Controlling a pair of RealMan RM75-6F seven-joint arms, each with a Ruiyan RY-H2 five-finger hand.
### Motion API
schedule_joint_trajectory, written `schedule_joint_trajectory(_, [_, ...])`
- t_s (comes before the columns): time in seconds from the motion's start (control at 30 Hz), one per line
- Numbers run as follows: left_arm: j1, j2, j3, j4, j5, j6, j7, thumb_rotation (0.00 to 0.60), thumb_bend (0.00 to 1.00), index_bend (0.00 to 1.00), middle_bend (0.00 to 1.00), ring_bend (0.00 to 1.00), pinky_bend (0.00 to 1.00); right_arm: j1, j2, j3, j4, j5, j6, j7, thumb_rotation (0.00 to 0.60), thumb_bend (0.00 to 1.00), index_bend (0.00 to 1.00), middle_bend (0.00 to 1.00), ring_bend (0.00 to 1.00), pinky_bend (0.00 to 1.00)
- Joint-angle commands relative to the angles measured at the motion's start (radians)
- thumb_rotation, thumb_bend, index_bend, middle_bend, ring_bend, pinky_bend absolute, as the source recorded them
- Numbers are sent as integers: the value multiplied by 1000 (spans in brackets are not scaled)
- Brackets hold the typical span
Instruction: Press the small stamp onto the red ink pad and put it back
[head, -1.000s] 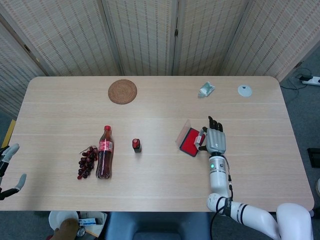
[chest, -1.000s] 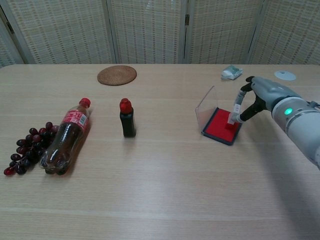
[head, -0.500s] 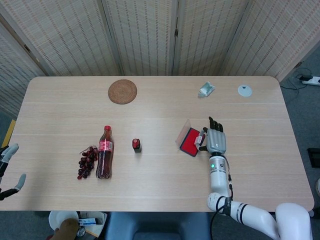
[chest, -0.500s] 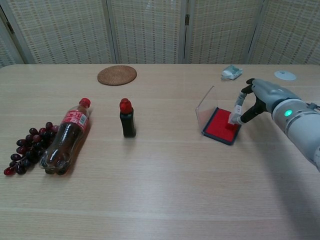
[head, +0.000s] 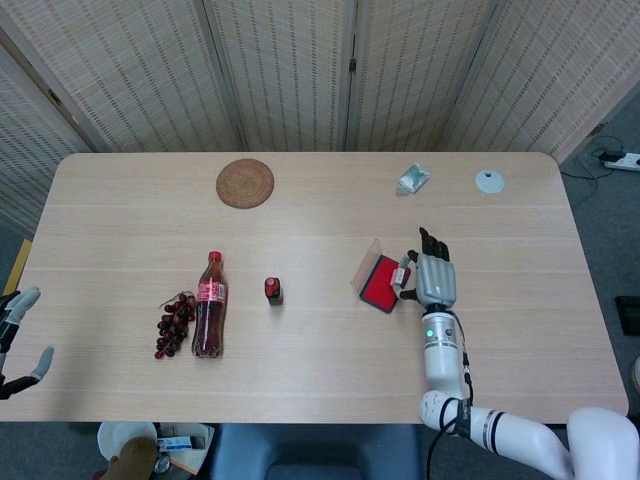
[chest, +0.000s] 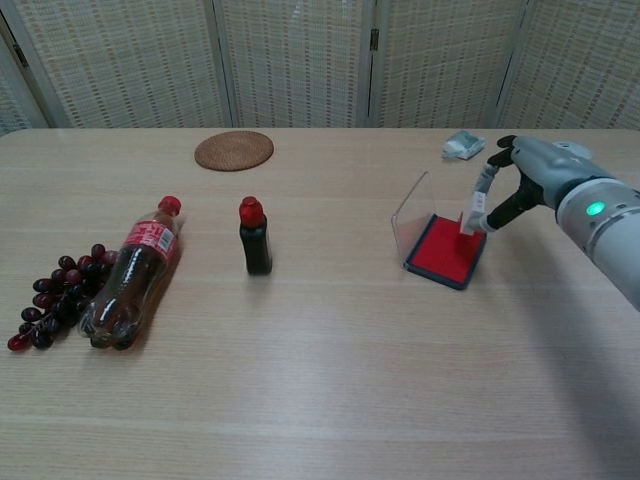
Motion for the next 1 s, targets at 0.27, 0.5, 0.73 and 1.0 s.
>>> schedule_joint_trajectory(0.27, [-5, -5, -6, -6, -16, -16, 29, 600, 427, 0, 0, 0, 0, -80, 105, -50, -170, -5, 53, -1, 600, 198, 596, 4, 0, 0])
schedule_joint_trajectory(0.5, [-6, -12, -10, -22, -26, -24, 78, 600, 427, 0, 0, 0, 0, -137, 167, -97, -208, -20, 56, 41, 600, 203, 595, 4, 0, 0])
schedule_joint_trajectory(0.73, [-5, -14, -12, -32, -31, -27, 99, 600, 427, 0, 0, 0, 0, -174, 195, -134, -201, -54, 44, 95, 600, 204, 596, 4, 0, 0])
schedule_joint_trajectory(1.0, [-2, -11, -11, -31, -29, -24, 94, 600, 428, 0, 0, 0, 0, -169, 157, -140, -103, -46, -20, 140, 600, 204, 596, 5, 0, 0])
